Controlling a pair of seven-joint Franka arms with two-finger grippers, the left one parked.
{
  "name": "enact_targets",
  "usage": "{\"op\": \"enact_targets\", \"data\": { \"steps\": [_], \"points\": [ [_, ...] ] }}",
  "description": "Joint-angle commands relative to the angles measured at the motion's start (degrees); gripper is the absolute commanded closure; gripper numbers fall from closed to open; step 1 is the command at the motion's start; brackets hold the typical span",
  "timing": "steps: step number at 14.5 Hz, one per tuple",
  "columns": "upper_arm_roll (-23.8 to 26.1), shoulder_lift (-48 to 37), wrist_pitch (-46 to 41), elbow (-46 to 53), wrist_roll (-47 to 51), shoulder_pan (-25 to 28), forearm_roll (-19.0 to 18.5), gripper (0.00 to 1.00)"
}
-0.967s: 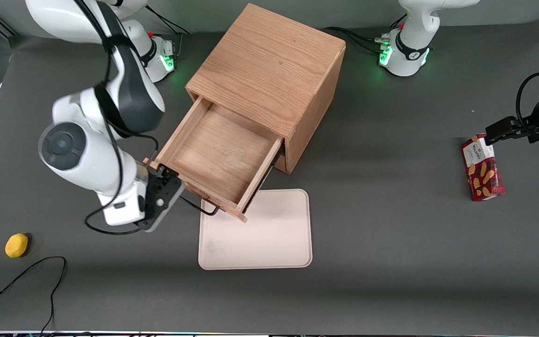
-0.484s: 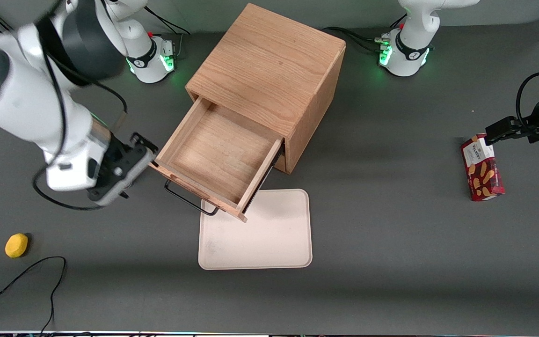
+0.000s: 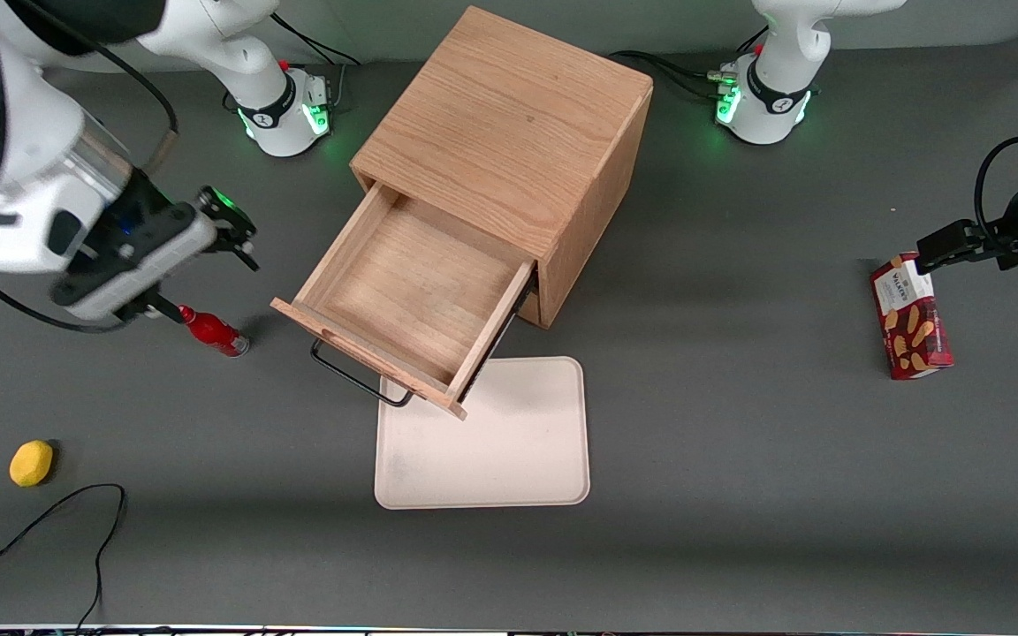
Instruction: Open upper drawer
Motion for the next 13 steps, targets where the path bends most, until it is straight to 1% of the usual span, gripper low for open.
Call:
{"op": "enact_targets", "data": {
  "steps": [1,4,6,11,13],
  "points": [
    [0.2,-6.4,0.4,-6.0,6.1,-1.7,-2.4,0.0],
    [0.4,-10.0,0.4,-8.9,8.8,-4.8,-2.5,0.0],
    [0.5,-11.1,0.4,-9.3,8.8,-7.3,-2.4,0.0],
    [0.5,-16.3,0.4,-16.1,8.5,-12.5,-2.5,0.0],
    [0.6,-16.6,0.5,-17.2,8.1,-14.8,-2.4,0.0]
  ]
}}
